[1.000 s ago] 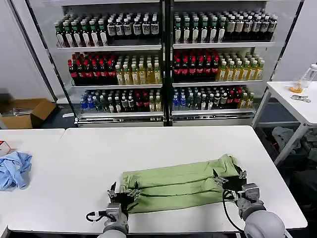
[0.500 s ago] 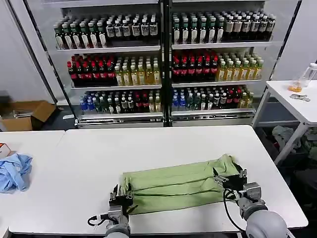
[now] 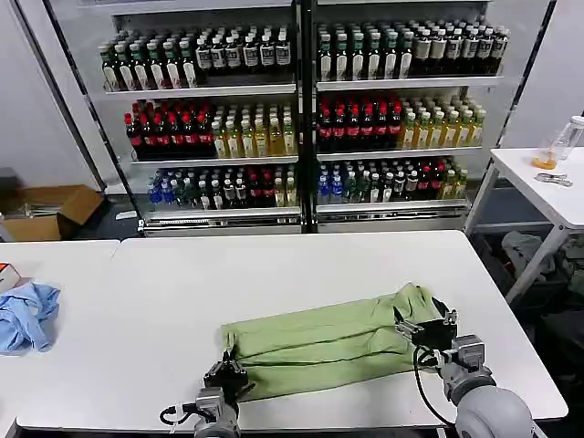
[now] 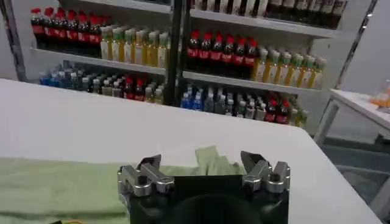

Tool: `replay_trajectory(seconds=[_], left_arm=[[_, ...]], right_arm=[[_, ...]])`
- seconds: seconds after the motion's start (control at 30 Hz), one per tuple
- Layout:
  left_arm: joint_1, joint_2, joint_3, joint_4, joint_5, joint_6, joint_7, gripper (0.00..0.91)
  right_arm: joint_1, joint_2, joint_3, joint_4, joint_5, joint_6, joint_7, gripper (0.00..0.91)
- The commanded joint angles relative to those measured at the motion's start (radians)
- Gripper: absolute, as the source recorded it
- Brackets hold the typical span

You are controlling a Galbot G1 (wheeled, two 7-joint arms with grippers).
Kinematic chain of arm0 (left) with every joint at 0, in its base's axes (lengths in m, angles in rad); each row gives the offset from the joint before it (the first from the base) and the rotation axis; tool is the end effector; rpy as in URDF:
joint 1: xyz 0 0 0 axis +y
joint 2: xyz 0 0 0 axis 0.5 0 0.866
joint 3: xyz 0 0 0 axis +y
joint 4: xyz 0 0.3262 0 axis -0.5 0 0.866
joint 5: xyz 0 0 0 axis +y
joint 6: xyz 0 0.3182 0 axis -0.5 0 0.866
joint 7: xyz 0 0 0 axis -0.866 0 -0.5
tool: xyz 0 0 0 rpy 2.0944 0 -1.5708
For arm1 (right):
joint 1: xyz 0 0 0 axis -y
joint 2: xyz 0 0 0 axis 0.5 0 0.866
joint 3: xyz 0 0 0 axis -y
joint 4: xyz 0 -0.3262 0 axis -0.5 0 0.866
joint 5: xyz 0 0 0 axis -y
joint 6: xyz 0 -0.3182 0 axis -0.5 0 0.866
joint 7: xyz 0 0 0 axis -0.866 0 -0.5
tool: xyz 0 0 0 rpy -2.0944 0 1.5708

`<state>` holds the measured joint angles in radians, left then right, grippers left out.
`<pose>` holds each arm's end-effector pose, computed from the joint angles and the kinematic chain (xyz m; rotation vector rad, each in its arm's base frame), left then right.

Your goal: Fold and organize the clothes.

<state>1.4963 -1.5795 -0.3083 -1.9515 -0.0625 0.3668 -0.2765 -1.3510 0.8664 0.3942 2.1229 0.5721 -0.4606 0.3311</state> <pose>0.1699 -0.0649 -0.3121 0.0727 -2.6898 0.0804 0.2133 -0.0765 -0.2178 0.1334 -2.7710 0.2625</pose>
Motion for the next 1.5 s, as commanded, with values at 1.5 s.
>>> replay_trajectory(seconds=[1.5], left_arm=[[-0.096,0.243,-0.398,-0.330,-1.269,0.177,0.181,0.020]], right_arm=[[0.023,-0.008,-0.011,-0.021,0.006,0.005,0.001,0.907]])
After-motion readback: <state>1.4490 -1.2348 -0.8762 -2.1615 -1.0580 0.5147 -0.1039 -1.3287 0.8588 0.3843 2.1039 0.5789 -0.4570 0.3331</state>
